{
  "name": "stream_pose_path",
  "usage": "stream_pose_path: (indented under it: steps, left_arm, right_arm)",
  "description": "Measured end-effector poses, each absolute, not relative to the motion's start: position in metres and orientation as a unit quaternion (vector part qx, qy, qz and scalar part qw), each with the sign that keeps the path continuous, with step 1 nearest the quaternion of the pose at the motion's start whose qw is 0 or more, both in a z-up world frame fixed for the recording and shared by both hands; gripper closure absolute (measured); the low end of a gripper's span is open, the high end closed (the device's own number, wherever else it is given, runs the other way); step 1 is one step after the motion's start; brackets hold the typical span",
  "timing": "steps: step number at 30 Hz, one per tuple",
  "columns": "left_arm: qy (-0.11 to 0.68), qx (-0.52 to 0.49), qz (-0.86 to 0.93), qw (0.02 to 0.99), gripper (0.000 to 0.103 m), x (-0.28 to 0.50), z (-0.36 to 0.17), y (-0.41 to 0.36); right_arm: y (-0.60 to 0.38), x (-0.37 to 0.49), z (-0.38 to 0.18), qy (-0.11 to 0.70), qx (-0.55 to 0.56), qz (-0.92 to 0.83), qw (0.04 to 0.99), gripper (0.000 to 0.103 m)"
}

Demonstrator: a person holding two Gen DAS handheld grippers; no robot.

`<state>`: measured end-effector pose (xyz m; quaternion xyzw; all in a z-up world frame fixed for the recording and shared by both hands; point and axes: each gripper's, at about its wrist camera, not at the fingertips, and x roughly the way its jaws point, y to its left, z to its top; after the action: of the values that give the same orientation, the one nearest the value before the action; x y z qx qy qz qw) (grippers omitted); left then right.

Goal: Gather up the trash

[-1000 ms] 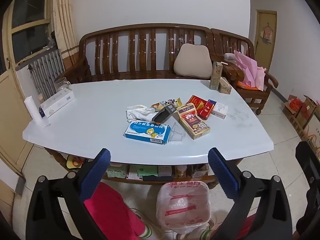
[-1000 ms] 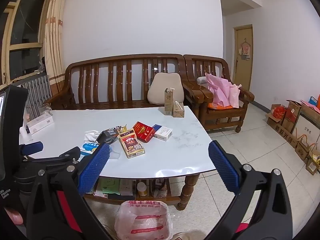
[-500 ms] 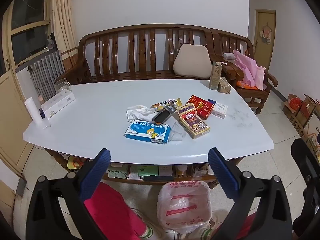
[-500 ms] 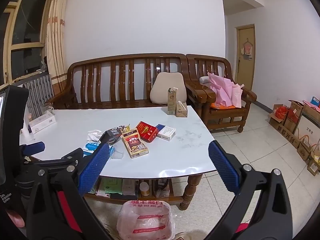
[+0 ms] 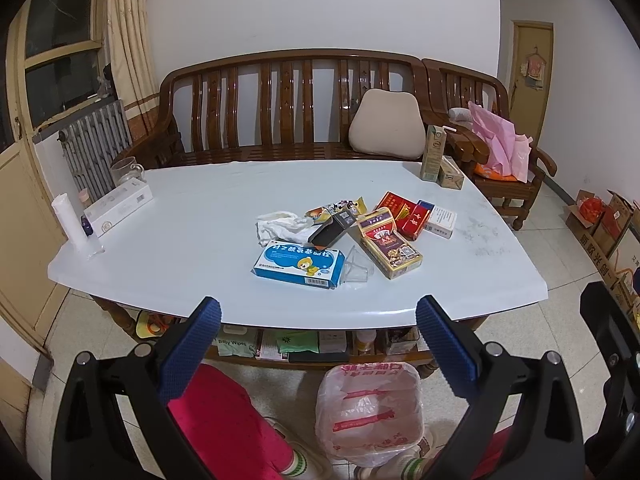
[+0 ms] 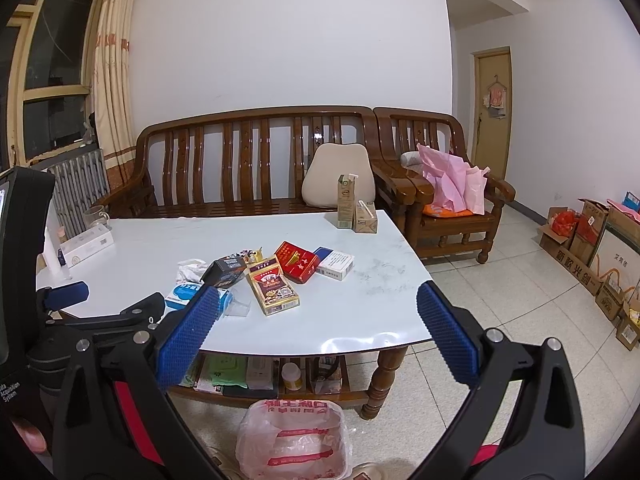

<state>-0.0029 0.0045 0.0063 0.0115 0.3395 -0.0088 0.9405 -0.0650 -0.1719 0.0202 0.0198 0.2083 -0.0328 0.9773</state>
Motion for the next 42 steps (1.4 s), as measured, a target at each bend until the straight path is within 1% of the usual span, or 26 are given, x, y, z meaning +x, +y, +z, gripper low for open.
stream_pose_path:
  steps: [42]
  left_arm:
    - [0.34, 0.01, -0.008, 0.94, 0.007, -0.0054, 0.0096, 0.0089]
  right_arm:
    - [-0.1619, -0.0674, 0.0214, 0.209, 0.019, -0.025, 0.977, 0.006]
